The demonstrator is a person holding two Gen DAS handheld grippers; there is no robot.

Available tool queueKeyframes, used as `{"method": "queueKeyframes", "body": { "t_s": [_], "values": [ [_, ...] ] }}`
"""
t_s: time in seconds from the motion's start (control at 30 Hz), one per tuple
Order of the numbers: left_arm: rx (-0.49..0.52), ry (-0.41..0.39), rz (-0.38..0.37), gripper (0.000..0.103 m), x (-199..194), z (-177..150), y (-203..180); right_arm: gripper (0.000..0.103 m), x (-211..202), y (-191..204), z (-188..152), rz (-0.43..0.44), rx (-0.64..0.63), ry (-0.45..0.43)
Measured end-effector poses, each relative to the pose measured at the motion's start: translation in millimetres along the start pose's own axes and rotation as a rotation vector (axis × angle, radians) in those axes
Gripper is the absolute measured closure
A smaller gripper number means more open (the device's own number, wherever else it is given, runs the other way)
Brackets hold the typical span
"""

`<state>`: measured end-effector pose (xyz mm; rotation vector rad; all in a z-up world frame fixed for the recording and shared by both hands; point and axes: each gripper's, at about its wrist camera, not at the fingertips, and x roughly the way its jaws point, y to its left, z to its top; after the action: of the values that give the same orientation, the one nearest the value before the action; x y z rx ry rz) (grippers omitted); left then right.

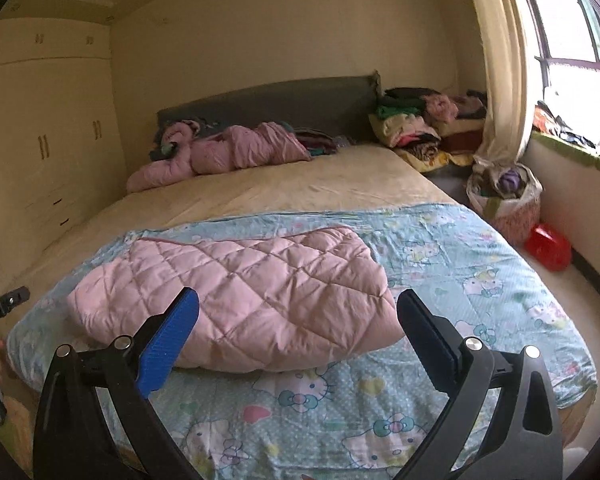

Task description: Fold large clothes

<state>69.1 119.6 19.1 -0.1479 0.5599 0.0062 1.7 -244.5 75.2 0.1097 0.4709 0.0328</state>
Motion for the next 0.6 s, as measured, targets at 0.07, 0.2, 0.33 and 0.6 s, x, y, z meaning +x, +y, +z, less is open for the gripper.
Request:
{"method": "queueKeyframes", "body": {
  "t_s": [0.07, 0.2, 0.33, 0.6],
  "values": [
    [0.024, -0.008, -0.014, 0.009, -5.8, -4.4, -11.0, 0.004, -4.2, 4.2, -5.3, 0.020, 0.013, 0.011],
    [0.053, 0.008, -0.059, 0.009, -11.3, -15.7, -33.5, 0.004, -3.8, 19.2, -23.5, 0.066, 0.015, 0.068],
    [0.079, 0.017, -0.058, 0.009, -12.9, -28.1, -46.4, 0.004, -0.2, 35.8, -39.8, 0.049, -0.071, 0.084],
    [0.085, 0.062, -0.050, 0.009, -3.8, -45.9, -62.8, 0.004, 14.1, 49.0, -60.9, 0.127, -0.030, 0.142]
  ]
}}
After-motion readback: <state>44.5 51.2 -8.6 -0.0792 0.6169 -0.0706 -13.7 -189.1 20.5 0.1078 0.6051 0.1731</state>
